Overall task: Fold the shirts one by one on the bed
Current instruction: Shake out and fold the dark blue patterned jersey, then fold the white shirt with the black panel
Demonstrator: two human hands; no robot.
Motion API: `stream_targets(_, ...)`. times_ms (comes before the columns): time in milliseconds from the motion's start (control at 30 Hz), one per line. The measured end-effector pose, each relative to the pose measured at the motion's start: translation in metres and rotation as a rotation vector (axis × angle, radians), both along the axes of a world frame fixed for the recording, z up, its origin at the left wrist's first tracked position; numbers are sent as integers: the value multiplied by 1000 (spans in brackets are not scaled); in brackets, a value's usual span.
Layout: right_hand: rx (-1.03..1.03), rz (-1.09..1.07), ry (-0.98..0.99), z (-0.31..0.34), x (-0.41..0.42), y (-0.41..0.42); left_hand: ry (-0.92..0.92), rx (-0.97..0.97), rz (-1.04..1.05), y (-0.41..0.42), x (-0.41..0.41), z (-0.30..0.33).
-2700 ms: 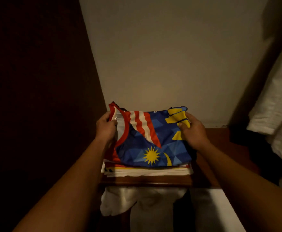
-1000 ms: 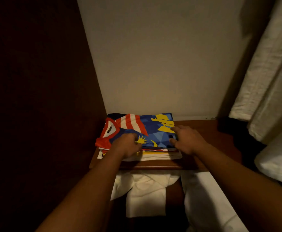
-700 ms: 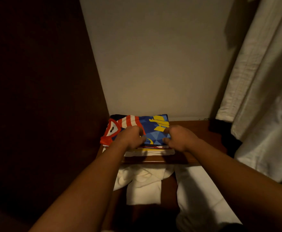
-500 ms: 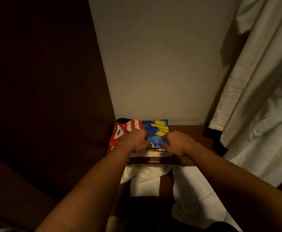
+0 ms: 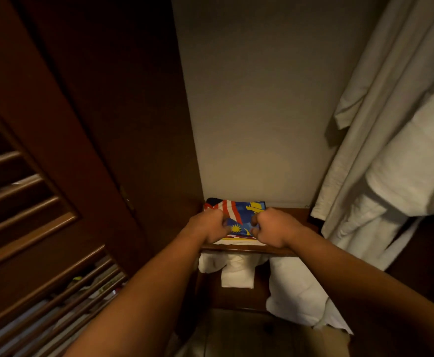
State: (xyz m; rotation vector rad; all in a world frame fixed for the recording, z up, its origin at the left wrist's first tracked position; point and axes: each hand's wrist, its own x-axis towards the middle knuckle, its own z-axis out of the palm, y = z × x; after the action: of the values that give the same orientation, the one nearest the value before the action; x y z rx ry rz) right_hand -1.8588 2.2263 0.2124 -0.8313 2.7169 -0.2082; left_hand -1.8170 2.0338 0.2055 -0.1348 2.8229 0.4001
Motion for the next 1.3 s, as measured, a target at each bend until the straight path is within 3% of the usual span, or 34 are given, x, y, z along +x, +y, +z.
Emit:
stream_targets(200,31,106,-3,37,50,17,-50,10,75,22,64,31)
stream_targets(533,73,276,-43,37,133,17,16,216,356,38,212,24)
stream_targets(800,67,554,-150,20,243,-96,3,289,717,-31,378,-4)
stream_targets(1167,-23,1022,-303,-10,464,-300,190,368,1234,-135,611,-31)
stream_targets(1300,-19,1113,-352,-19,519,-348,221,407,1324,-163,670,-28)
